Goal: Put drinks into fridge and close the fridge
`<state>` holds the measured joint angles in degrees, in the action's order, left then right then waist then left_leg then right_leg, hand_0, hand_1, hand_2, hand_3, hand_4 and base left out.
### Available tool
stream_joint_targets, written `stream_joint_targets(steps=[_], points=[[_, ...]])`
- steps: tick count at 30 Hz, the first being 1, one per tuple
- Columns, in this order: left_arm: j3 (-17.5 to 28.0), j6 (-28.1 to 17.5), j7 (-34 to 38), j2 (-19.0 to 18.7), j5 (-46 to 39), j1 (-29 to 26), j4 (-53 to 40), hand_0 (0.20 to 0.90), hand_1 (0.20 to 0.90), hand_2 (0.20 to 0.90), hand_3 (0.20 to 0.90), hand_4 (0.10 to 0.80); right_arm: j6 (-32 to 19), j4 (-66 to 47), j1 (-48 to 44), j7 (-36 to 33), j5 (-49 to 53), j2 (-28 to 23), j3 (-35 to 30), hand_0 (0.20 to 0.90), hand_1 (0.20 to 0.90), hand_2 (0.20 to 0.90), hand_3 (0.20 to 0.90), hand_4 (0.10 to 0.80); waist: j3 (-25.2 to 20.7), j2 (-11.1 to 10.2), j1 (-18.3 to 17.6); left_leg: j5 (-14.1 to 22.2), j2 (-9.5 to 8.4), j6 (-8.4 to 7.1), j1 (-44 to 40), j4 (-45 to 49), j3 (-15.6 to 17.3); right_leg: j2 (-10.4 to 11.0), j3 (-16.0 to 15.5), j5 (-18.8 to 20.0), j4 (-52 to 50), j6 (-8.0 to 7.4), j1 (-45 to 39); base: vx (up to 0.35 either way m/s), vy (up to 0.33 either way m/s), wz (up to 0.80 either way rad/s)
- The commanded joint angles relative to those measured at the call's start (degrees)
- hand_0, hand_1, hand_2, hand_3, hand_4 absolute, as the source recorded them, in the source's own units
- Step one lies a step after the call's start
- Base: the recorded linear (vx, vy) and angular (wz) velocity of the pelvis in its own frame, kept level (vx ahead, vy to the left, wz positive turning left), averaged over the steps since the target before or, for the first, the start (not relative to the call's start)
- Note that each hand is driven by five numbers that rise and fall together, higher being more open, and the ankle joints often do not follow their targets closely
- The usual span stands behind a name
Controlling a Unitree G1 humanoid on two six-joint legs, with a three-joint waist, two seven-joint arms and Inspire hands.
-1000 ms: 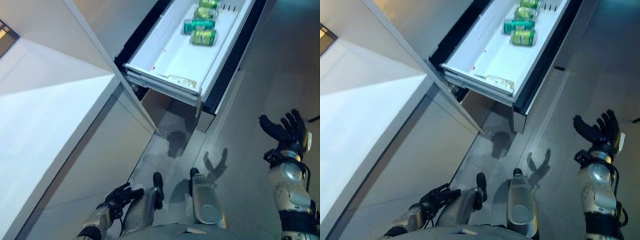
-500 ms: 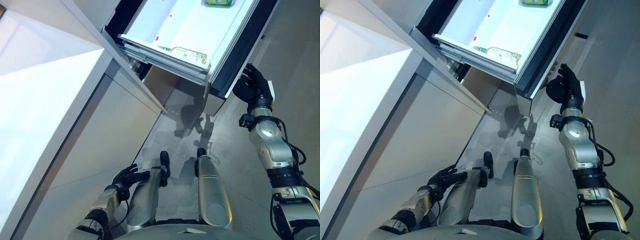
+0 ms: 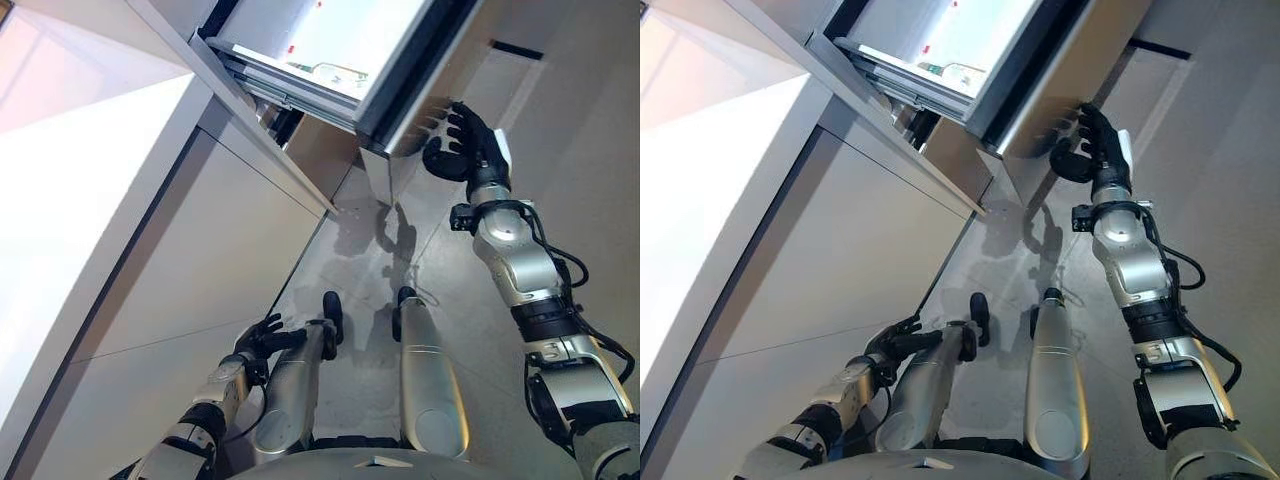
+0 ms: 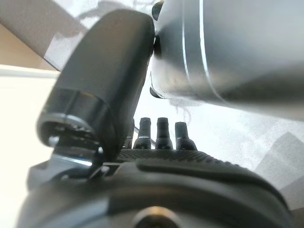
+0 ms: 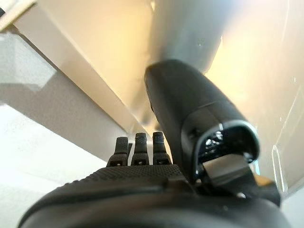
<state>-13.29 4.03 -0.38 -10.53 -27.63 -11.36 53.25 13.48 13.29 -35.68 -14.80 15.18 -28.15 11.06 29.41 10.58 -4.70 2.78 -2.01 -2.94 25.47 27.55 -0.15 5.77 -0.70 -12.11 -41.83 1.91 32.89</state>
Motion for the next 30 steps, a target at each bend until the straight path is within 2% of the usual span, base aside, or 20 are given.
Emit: stream_joint_targets(steps=[1,5,8,14,20,30], points=[[-2.89,2.84,0.56,-1.36,-1.54,4.56,-2.2,0.9,0.9,0.9,0.9,0.8,-1.9,-6.52,-12.4,7.02,-0.92,6.08,10.77,0.9,0.9,0.9,0.9,0.8,0.09,0.8,4.11,3.18,-4.88,5.99,0.17,4.01,3.84,-0.69,-3.64,2.03,3.28,2.36,-2.66,-0.01,0.052,-0.03],[-3.43,2.88,0.0,-1.29,-1.66,4.22,-2.3,0.9,0.9,0.9,0.9,0.8,-0.14,-4.49,-15.56,7.49,-1.09,7.87,13.55,0.9,0.9,0.9,0.9,0.8,0.29,1.57,4.9,2.64,-5.1,5.9,-0.17,3.18,3.78,-0.3,-3.85,1.98,3.47,2.43,-2.7,-0.011,0.045,-0.01],[-4.33,3.05,-0.93,-1.19,-1.58,3.95,-2.22,0.9,0.9,0.9,0.9,0.8,1.34,-2.16,-19.34,7.88,-0.45,10.74,16.61,0.9,0.9,0.9,0.9,0.8,0.26,2.9,6.13,1.6,-5.39,5.54,-1.02,2.29,3.53,0.61,-4.55,1.85,3.68,2.6,-3.35,-0.006,0.066,0.04],[-5.24,3.27,-1.92,-0.85,-1.58,4.18,-2.48,0.9,0.9,0.9,0.9,0.8,2.43,0.02,-22.11,7.18,0.42,13.79,18.98,0.9,0.9,0.9,0.9,0.8,-0.26,4.6,7.26,0.47,-5.69,5.23,-2.41,1.38,3.2,1.68,-5.02,1.4,3.46,2.86,-4.3,0.024,0.057,0.08],[-5.94,2.95,-3.32,-0.92,-1.27,4.88,-2.92,0.9,0.9,0.9,0.9,0.8,1.25,1.39,-23.92,6.11,1.62,14.86,19.84,0.9,0.9,0.9,0.9,0.8,-1.01,5.74,8.22,0.15,-6.35,5.24,-2.95,0.41,2.64,1.96,-5.08,1.25,3.52,2.98,-4.45,0.002,0.024,0.12],[-6.21,1.66,-4.08,-1.26,0.61,6.14,-3.43,0.9,0.9,0.9,0.9,0.8,-3.55,2.11,-24.73,3.45,2.42,13.43,17.97,0.9,0.9,0.9,0.9,0.8,-2.46,5.66,8.99,0.6,-6.48,5.47,-4.98,-0.37,2.28,2.89,-5.89,1.04,4.13,3.13,-6.51,0.002,-0.01,0.07]])
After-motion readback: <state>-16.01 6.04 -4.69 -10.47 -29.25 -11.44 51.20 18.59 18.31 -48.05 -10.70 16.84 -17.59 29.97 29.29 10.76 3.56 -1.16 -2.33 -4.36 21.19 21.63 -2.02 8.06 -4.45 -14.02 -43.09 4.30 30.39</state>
